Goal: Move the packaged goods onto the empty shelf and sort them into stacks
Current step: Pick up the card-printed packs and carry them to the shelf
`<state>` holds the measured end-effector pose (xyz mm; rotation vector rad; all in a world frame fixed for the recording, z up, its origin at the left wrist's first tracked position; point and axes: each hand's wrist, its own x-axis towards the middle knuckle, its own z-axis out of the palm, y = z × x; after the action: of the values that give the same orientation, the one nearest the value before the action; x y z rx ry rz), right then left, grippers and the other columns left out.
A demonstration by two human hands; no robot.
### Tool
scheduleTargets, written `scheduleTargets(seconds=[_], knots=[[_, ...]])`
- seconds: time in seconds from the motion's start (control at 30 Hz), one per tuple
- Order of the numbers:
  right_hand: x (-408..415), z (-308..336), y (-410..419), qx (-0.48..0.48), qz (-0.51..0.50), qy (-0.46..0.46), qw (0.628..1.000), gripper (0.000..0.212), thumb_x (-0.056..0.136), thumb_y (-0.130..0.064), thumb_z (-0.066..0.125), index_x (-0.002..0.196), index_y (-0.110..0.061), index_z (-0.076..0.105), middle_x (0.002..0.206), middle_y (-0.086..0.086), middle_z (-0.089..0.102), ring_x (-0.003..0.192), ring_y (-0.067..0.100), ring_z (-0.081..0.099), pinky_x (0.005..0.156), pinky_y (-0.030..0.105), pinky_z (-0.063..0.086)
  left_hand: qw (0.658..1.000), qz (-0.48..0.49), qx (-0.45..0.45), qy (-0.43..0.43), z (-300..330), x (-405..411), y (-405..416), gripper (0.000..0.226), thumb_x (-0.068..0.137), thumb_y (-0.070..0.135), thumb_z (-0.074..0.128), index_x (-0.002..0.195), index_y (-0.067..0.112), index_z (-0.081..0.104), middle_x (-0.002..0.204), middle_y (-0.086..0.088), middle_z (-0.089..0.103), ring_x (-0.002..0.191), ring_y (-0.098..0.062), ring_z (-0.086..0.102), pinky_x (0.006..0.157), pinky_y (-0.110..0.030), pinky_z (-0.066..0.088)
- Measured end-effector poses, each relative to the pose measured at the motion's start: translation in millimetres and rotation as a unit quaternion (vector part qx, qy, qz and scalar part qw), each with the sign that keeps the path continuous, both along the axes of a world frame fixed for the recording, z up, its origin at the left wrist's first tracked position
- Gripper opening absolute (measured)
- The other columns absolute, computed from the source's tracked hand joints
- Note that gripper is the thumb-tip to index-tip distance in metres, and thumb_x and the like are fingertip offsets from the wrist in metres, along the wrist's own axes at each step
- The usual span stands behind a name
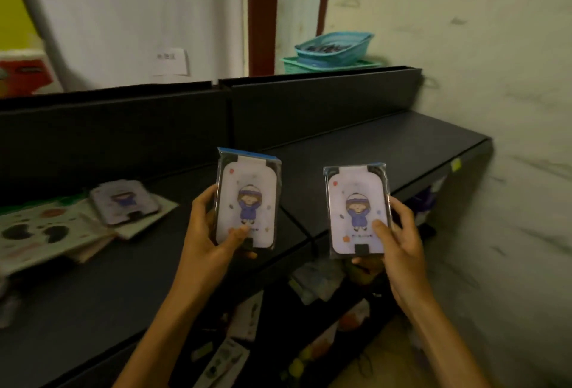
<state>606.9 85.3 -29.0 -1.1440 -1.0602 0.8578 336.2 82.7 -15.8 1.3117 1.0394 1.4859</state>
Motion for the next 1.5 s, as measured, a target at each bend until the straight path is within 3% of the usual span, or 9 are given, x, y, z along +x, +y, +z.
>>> scheduleTargets(seconds=[0.23,0.4,0.63,0.8,0.93,1.0,1.17,1.37,1.5], knots=[[129.8,1.0,14.5,0.005,-0.040,-0.018,0.999,0.037,0.094,-0.014,0.053,0.124,-0.035,0.047,0.113,-0.013,0.062,0.092,0.006,0.068,0.060,0.022,0.056,0.999,-0.033,0.012,0.000,1.0,127.7,40.4,0.070,0.082,0.004,0.065,0.137,0.029,0.031,0.131,-0.002,0.053,0.103,-0.021,0.066,0.062,-0.038,0.059],[201.4,-5.3,44.7,0.007,-0.082,-0.039,0.996,0.041,0.095,-0.010,0.052,0.132,-0.023,0.044,0.115,-0.007,0.060,0.086,-0.004,0.067,0.055,0.016,0.053,0.998,-0.065,0.016,0.017,1.7,199.8,79.6,0.069,0.083,0.003,0.065,0.137,0.029,0.032,0.127,-0.001,0.056,0.101,-0.022,0.067,0.062,-0.043,0.060],[285.4,-17.0,112.0,0.000,-0.107,-0.043,0.993,0.039,0.094,-0.012,0.053,0.130,-0.027,0.045,0.118,0.001,0.059,0.093,0.012,0.065,0.056,0.021,0.057,0.996,-0.086,0.013,0.031,-0.8,284.3,159.3,0.068,0.083,0.000,0.065,0.136,0.029,0.032,0.123,0.001,0.058,0.098,-0.020,0.068,0.060,-0.039,0.059],[338.5,-9.4,191.2,-0.006,-0.098,-0.043,0.994,0.039,0.095,-0.012,0.053,0.130,-0.027,0.044,0.112,-0.007,0.060,0.083,0.002,0.069,0.051,0.017,0.053,0.997,-0.080,0.008,0.018,1.8,338.3,234.1,0.069,0.083,0.003,0.065,0.135,0.033,0.032,0.126,0.000,0.056,0.101,-0.019,0.067,0.062,-0.039,0.059],[378.0,-0.7,254.9,-0.019,-0.096,-0.056,0.994,0.037,0.094,-0.016,0.055,0.124,-0.036,0.045,0.116,-0.001,0.061,0.093,0.011,0.066,0.056,0.019,0.055,0.998,-0.064,0.008,0.002,12.7,374.3,287.3,0.068,0.082,0.002,0.064,0.131,0.039,0.034,0.126,0.000,0.057,0.100,-0.019,0.067,0.062,-0.036,0.059],[394.3,0.5,283.9,-0.026,-0.088,-0.061,0.994,0.037,0.094,-0.018,0.056,0.123,-0.038,0.046,0.115,-0.001,0.062,0.093,0.012,0.066,0.058,0.021,0.056,0.998,-0.056,0.012,0.001,18.0,389.0,308.2,0.068,0.082,0.001,0.064,0.127,0.042,0.035,0.124,0.002,0.057,0.100,-0.017,0.067,0.061,-0.034,0.059],[423.8,9.6,347.7,-0.031,-0.065,-0.045,0.996,0.038,0.093,-0.017,0.057,0.125,-0.035,0.047,0.107,-0.009,0.062,0.087,0.010,0.067,0.056,0.021,0.055,0.999,-0.028,0.023,0.023,25.4,421.4,347.8,0.070,0.083,0.003,0.065,0.138,0.031,0.031,0.126,0.003,0.057,0.103,-0.016,0.066,0.062,-0.038,0.060],[459.2,7.9,419.8,-0.042,0.012,-0.051,0.998,0.041,0.094,-0.021,0.056,0.132,-0.033,0.045,0.113,-0.003,0.063,0.089,0.020,0.069,0.059,0.037,0.060,0.998,0.034,0.019,0.057,21.4,461.7,384.5,0.071,0.082,0.001,0.065,0.138,0.027,0.030,0.121,0.008,0.057,0.102,-0.010,0.065,0.059,-0.031,0.058],[487.6,9.7,467.8,-0.062,0.070,-0.059,0.994,0.042,0.095,-0.019,0.055,0.133,-0.029,0.044,0.109,-0.003,0.061,0.084,0.010,0.068,0.053,0.024,0.056,0.995,0.089,0.002,0.053,16.7,491.9,401.0,0.069,0.083,-0.001,0.063,0.137,0.026,0.030,0.122,0.007,0.057,0.100,-0.008,0.065,0.058,-0.028,0.058]])
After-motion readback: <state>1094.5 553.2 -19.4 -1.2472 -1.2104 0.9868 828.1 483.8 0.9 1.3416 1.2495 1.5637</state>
